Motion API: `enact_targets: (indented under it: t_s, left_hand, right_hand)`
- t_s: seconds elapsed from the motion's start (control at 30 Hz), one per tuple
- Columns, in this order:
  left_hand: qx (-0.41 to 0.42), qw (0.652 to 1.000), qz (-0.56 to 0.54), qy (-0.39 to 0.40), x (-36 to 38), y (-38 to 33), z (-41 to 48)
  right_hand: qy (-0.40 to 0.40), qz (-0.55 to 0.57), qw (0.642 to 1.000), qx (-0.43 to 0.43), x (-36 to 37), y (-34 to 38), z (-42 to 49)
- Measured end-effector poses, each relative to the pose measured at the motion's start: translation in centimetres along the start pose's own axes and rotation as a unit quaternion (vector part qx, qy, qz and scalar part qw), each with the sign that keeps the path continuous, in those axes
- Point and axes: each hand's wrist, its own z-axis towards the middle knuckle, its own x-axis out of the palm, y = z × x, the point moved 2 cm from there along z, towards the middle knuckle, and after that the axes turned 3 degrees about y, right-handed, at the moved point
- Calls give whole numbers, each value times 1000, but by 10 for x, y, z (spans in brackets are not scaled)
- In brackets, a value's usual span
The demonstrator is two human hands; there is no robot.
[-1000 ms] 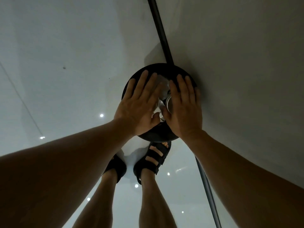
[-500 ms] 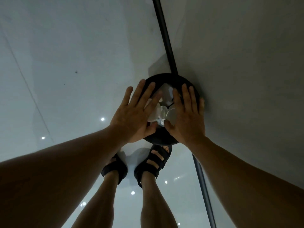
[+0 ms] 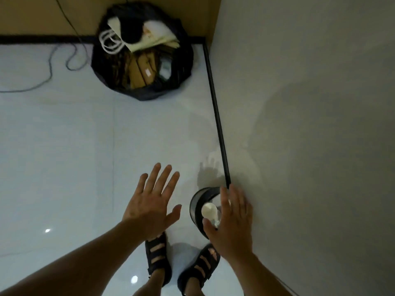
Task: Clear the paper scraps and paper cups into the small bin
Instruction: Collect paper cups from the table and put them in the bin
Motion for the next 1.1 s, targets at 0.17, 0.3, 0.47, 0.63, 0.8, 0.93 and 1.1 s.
enact_targets:
  t_s: [0.17, 0.3, 0.47, 0.63, 0.8, 0.93, 1.1]
  left_hand:
    - [-113, 992, -17, -44, -86, 31, -67]
    - [-199, 976, -45, -75, -129, 36, -128]
    - [-316, 940, -75, -103, -154, 26, -218]
    - [-435, 883, -124, -129, -153, -3, -323]
    - [-558, 801, -157, -149, -129, -36, -452]
    - [-647, 723, -176, -169, -102, -60, -562]
    - [-721, 638, -183, -197, -62, -92, -702]
  right_hand:
    - [23, -20, 996, -80, -74, 87, -18]
    - [20, -55, 985, -164, -126, 136, -35]
    - [30, -71, 962, -262, -160, 174, -71]
    - [50, -105, 921, -371, -164, 212, -126]
    - [70, -127, 861, -488, -152, 276, -214]
    - [86, -125, 801, -580, -136, 327, -308]
    - [96, -139, 734, -658, -102, 378, -444]
